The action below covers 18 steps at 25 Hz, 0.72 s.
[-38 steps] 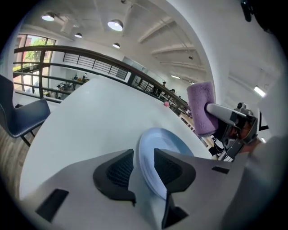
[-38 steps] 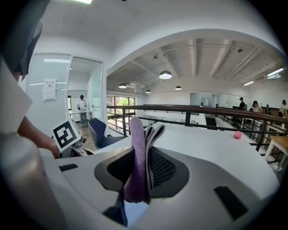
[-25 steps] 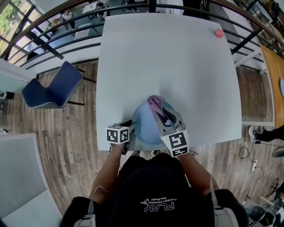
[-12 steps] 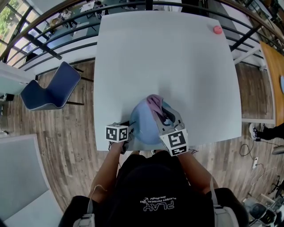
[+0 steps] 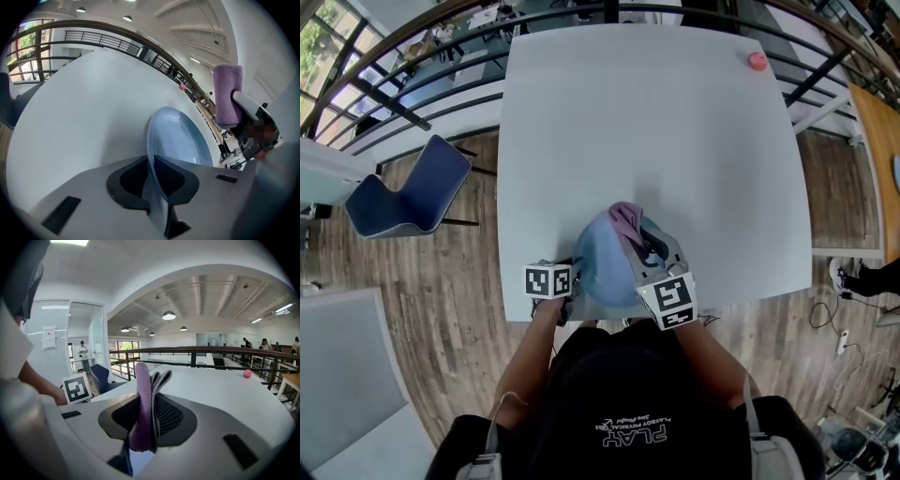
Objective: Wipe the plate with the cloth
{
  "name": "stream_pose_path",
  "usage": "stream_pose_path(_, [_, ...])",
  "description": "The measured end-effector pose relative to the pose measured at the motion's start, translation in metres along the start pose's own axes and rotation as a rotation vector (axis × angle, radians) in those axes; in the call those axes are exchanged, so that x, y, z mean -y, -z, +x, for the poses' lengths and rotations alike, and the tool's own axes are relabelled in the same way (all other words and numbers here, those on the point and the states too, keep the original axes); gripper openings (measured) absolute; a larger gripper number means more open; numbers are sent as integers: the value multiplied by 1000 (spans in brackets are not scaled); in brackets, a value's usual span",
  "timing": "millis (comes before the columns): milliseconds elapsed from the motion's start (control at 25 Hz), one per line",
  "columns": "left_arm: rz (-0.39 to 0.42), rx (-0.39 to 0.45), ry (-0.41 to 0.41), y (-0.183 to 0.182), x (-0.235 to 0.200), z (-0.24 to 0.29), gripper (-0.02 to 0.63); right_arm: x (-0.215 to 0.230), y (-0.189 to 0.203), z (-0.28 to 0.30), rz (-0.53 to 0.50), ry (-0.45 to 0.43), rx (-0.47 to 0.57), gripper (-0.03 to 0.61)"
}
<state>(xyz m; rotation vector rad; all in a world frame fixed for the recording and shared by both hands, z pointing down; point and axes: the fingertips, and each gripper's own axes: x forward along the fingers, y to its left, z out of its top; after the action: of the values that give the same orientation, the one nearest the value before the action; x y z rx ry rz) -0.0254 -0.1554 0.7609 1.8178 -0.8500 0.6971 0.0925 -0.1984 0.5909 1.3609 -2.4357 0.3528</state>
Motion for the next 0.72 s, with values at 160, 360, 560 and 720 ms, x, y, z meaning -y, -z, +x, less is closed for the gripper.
stream_pose_path(160, [-94, 35, 40, -4, 1, 1, 40, 5, 9, -1, -2, 11, -13, 98])
stream_pose_path(360, [-126, 53, 74, -11, 6, -7, 29, 7, 18, -7, 11, 30, -34, 98])
stream_pose_path(560, [-124, 96, 82, -22, 11, -14, 31, 6, 20, -11, 12, 33, -40, 98])
stream_pose_path(720, [-103, 155, 89, -37, 15, -24, 32, 1, 15, -10, 19, 21, -35, 98])
